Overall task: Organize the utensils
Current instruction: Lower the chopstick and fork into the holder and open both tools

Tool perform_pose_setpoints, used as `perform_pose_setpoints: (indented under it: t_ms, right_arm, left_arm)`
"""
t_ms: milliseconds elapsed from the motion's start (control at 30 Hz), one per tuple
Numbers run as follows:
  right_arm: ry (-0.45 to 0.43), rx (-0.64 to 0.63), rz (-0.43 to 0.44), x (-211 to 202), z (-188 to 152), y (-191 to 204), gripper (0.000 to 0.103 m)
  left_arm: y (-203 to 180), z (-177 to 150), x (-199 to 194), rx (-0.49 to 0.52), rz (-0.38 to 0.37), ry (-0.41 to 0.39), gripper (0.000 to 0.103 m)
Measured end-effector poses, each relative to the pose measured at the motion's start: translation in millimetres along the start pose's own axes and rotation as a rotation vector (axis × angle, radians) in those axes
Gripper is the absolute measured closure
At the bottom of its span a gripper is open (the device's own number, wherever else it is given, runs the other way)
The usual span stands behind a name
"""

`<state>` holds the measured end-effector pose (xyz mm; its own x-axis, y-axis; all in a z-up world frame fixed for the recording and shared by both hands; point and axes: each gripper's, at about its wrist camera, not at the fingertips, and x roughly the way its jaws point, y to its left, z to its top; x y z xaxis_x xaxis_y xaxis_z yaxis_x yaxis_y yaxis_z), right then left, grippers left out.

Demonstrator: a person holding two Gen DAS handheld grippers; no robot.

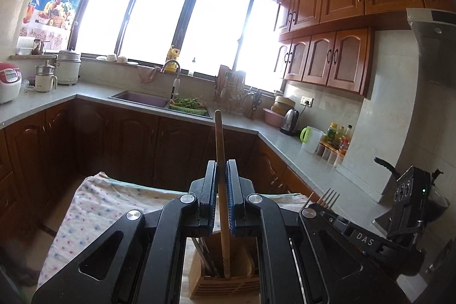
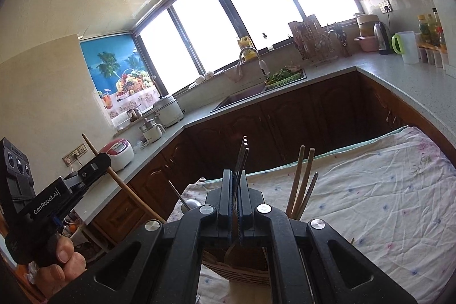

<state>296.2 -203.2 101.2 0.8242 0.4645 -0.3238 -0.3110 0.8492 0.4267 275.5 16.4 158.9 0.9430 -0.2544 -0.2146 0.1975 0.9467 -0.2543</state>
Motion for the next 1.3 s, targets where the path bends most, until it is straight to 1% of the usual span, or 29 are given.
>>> perform_pose_setpoints:
  t_ms: [133, 267, 367, 500, 700, 933, 1000, 1033, 1133, 1300]
  right_arm:
    - [0.008, 0.013, -0.006, 8.4, -8.4, -5.5, 0.101]
    - [0.008, 0.018, -0.009, 10.7, -8.2, -8.2, 0.101]
    - [0.009, 0.019, -0.005, 11.4, -7.8, -8.1, 0.101]
    - [0.018, 0.015, -0.001, 17.4, -12.0, -8.1, 0.101]
    - [0.04, 0.027, -0.017, 22.1, -23.4, -15.0, 0.101]
    - [0.092, 0.043, -0.036, 29.6, -39.5, -23.6, 0.101]
    - [0.107, 0.045, -0.043, 32.6, -43.8, -24.2, 0.1]
    - [0.1, 0.047, -0.04, 31.3, -44.8, -25.0, 0.1]
    - [0.102, 0.055, -0.045, 29.0, -44.5, -26.5, 0.1]
    - [0.108, 0.057, -0.05, 27.9, -44.1, -27.0, 0.1]
  left_arm:
    - [-0.6, 1.9, 2.1, 0.001, 0.008, -0.012, 0.097]
    - [-2.7, 8.9, 8.4, -0.001, 0.007, -0.017, 0.097]
    - [-7.2, 4.5, 11.1, 0.02, 0.014, -0.021, 0.097]
    - [-3.1, -6.8, 17.9, 0.003, 0.02, -0.002, 0.097]
    - [1.7, -30.5, 26.5, 0.0, 0.035, 0.063, 0.097]
    - [0.6, -63.9, 38.0, 0.01, 0.051, 0.187, 0.097]
    - [-1.1, -70.5, 37.3, 0.023, 0.061, 0.195, 0.097]
    - [-1.8, -71.7, 36.5, 0.027, 0.062, 0.198, 0.097]
    - [-1.9, -71.8, 37.8, 0.029, 0.062, 0.219, 0.097]
    - [-3.8, -70.8, 38.6, 0.036, 0.067, 0.229, 0.097]
